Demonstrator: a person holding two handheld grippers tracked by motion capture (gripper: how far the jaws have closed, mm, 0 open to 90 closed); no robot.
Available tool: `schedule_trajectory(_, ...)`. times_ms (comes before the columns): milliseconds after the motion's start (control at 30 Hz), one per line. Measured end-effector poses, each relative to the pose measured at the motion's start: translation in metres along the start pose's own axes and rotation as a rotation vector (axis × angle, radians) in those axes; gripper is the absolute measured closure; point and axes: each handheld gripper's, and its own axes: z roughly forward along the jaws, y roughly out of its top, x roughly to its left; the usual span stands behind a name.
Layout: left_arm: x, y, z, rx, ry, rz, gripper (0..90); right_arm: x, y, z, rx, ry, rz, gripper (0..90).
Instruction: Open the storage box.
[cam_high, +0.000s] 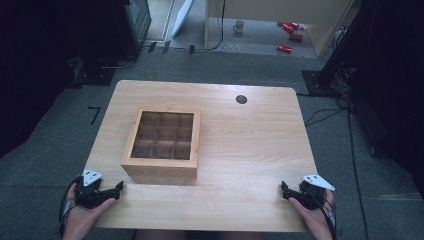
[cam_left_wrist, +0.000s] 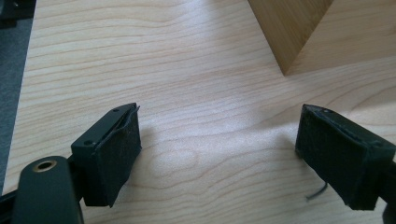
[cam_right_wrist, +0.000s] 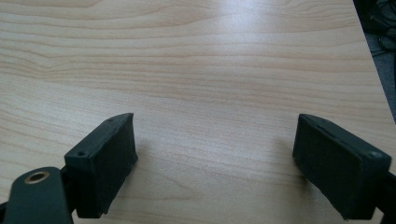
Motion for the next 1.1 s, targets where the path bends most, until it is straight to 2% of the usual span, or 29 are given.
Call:
schedule_trajectory(67,0.002,0.002,-0.001,-0.005,-0.033,-0.037,16.2,0.001,0.000,-0.001,-0.001,0.002,-0.008,13.4)
schedule_trajectory(100,0.003,0.004,0.000,-0.007,-0.046,-0.043,16.3,0.002,0.000,-0.001,0.003,0.005,-0.009,13.5)
schedule_trajectory(233,-0.002,0.011,-0.002,-0.024,-0.076,-0.017,16.8,0.009,0.002,-0.001,0.012,0.010,-0.027,13.7)
schedule_trajectory(300,-0.005,0.015,-0.004,-0.046,-0.105,-0.010,18.3,0.015,0.004,-0.002,0.007,0.014,-0.034,13.8)
schedule_trajectory(400,-0.010,0.021,-0.006,-0.064,-0.124,0.015,22.5,0.024,0.009,-0.004,-0.009,0.037,-0.015,14.2)
schedule_trajectory(533,-0.016,0.030,-0.011,-0.110,-0.162,0.002,26.4,0.038,0.017,-0.006,-0.031,0.038,-0.042,14.5)
schedule_trajectory(567,-0.016,0.030,-0.011,-0.110,-0.162,0.002,27.1,0.038,0.017,-0.006,-0.031,0.038,-0.042,14.5)
schedule_trajectory(600,-0.019,0.035,-0.012,-0.118,-0.165,0.019,27.5,0.048,0.022,-0.007,-0.043,0.048,-0.046,14.8)
schedule_trajectory(900,-0.025,0.046,-0.013,-0.146,-0.198,0.010,36.2,0.094,0.043,-0.011,-0.070,0.119,-0.092,15.6)
schedule_trajectory(1000,-0.028,0.048,-0.012,-0.149,-0.221,0.037,40.0,0.113,0.052,-0.013,-0.078,0.156,-0.088,15.8)
schedule_trajectory(1100,-0.030,0.049,-0.012,-0.147,-0.214,0.055,39.9,0.130,0.060,-0.013,-0.095,0.186,-0.087,15.9)
